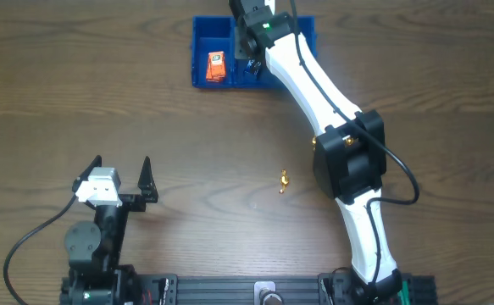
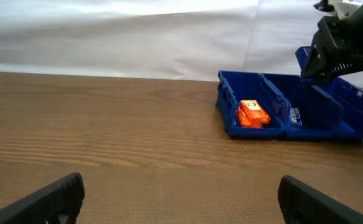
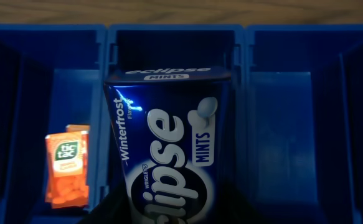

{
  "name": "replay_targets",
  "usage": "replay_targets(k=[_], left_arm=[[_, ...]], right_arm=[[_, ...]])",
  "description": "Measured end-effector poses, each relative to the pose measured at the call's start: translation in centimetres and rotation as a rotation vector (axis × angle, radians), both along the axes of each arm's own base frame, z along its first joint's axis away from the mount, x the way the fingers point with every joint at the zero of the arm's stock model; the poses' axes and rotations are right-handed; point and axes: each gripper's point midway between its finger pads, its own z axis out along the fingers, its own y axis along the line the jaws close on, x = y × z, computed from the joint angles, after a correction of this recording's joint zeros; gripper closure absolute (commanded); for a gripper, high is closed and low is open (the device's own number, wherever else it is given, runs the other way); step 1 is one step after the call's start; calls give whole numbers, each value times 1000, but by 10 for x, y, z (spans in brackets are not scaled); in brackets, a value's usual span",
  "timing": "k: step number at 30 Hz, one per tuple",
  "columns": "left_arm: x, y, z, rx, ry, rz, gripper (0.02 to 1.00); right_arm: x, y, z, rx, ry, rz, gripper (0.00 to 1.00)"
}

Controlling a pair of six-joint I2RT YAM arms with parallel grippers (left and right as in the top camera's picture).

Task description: Sort Candies Into Trays

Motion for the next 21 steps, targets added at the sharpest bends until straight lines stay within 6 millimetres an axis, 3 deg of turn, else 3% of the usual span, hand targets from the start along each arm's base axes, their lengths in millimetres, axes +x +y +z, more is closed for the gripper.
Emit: replay_targets(k=[1, 4, 7, 16, 19, 21], left_arm=[[0, 0, 0, 0, 0, 0, 20], [0, 0, 0, 0, 0, 0, 20], [0, 0, 0, 0, 0, 0, 20], [0, 0, 0, 0, 0, 0, 20], [0, 0, 0, 0, 0, 0, 20], [0, 0, 0, 0, 0, 0, 18]], right_arm=[[0, 1, 0, 2, 1, 2, 700], [-1, 2, 0, 5, 3, 10, 314], [-1, 2, 0, 4, 4, 18, 180], [-8, 1, 5, -14, 12, 17, 152], [-28, -3, 36, -36, -22, 19, 148], [-53, -3, 68, -31, -65, 35, 150]])
